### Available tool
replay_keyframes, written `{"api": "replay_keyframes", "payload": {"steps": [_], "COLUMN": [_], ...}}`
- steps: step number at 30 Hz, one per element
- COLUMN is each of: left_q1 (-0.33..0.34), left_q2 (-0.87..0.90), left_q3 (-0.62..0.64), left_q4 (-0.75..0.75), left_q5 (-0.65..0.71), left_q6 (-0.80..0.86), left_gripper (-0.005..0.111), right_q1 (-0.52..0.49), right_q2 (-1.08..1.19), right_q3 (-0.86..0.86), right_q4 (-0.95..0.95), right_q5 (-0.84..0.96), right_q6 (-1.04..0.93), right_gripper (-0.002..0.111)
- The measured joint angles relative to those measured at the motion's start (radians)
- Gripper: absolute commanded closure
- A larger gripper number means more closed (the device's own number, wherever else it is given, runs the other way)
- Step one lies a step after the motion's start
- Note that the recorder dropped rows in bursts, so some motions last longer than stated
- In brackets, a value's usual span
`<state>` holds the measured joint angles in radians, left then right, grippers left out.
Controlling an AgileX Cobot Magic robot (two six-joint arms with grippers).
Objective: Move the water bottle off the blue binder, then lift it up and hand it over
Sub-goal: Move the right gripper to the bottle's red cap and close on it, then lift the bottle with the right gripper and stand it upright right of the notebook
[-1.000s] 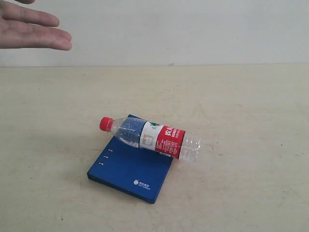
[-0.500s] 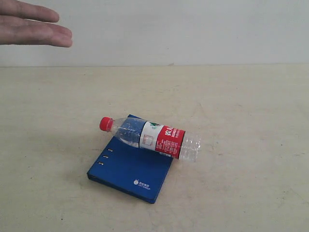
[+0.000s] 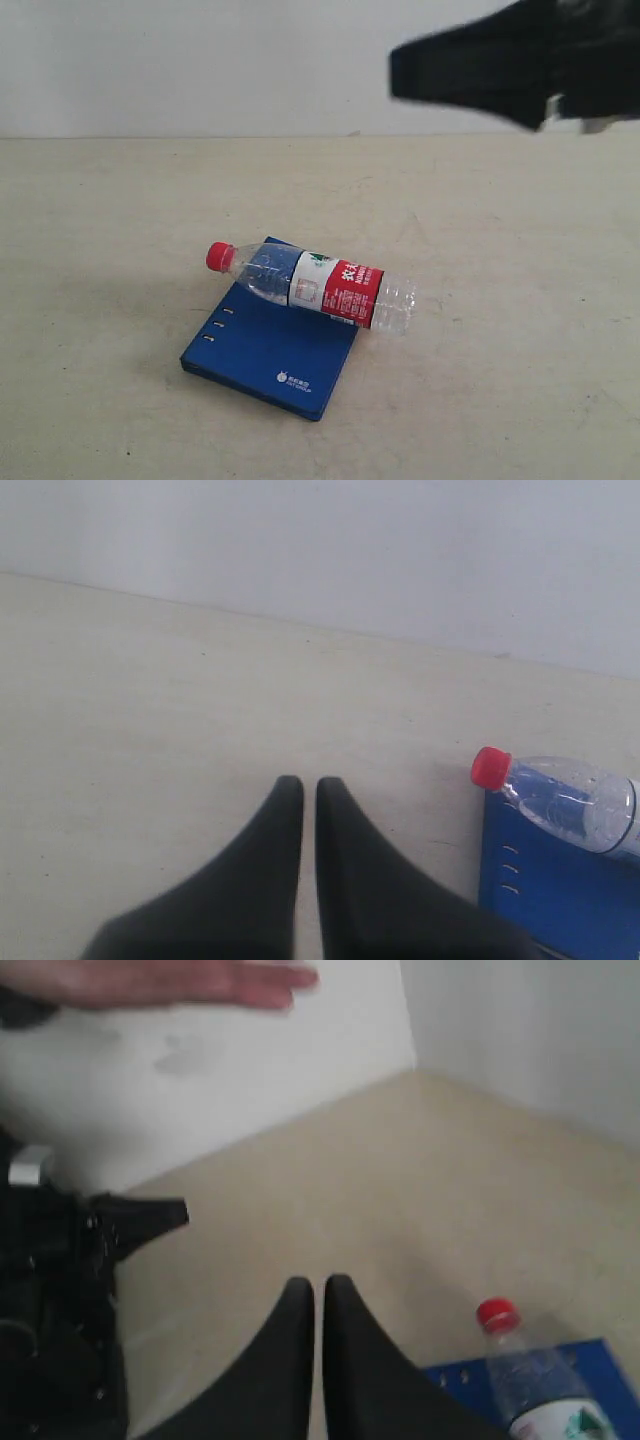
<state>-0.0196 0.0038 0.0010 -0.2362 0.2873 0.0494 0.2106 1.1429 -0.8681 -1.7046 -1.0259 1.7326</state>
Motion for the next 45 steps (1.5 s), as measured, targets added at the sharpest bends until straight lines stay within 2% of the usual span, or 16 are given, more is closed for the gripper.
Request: {"api": "replay_keyframes", "payload": {"steps": [3, 5, 8, 10, 12, 15, 19, 22, 29, 35, 43, 45], "left_q1": [0.000, 0.000, 0.000, 0.000, 0.000, 0.000, 0.000, 0.000, 0.000, 0.000, 0.000, 0.000], "left_q2": [0.000, 0.000, 0.000, 0.000, 0.000, 0.000, 0.000, 0.000, 0.000, 0.000, 0.000, 0.000], "left_q3": [0.000, 0.000, 0.000, 0.000, 0.000, 0.000, 0.000, 0.000, 0.000, 0.000, 0.000, 0.000], "left_q4": [0.000, 0.000, 0.000, 0.000, 0.000, 0.000, 0.000, 0.000, 0.000, 0.000, 0.000, 0.000], "left_q5": [0.000, 0.000, 0.000, 0.000, 0.000, 0.000, 0.000, 0.000, 0.000, 0.000, 0.000, 0.000], "left_q6": [0.000, 0.000, 0.000, 0.000, 0.000, 0.000, 0.000, 0.000, 0.000, 0.000, 0.000, 0.000], "left_gripper": [0.102, 0.102, 0.102, 0.102, 0.102, 0.102, 0.102, 0.102, 0.102, 0.102, 0.102, 0.102], "right_q1": [0.106, 0.201, 0.348, 0.448, 0.524, 0.584, 0.639, 0.671, 0.714, 0.716, 0.716, 0.719], "right_q2": [0.187, 0.278, 0.374, 0.440, 0.513, 0.612, 0.720, 0.783, 0.901, 1.000, 1.059, 1.059], "right_q3": [-0.056, -0.093, -0.135, -0.162, -0.190, -0.222, -0.259, -0.290, -0.400, -0.520, -0.555, -0.559], "right_q4": [-0.032, -0.040, -0.045, -0.050, -0.052, -0.050, -0.045, -0.045, -0.043, 0.024, 0.366, 0.419], "right_q5": [0.025, 0.105, 0.386, 0.659, 0.894, 1.054, 1.116, 1.161, 1.222, 1.355, 1.427, 1.461], "right_q6": [-0.009, -0.074, -0.252, -0.392, -0.497, -0.584, -0.616, -0.623, -0.600, -0.605, -0.927, -1.005], "right_gripper": [0.108, 0.108, 0.108, 0.108, 0.099, 0.076, 0.051, 0.046, 0.046, 0.046, 0.047, 0.055]}}
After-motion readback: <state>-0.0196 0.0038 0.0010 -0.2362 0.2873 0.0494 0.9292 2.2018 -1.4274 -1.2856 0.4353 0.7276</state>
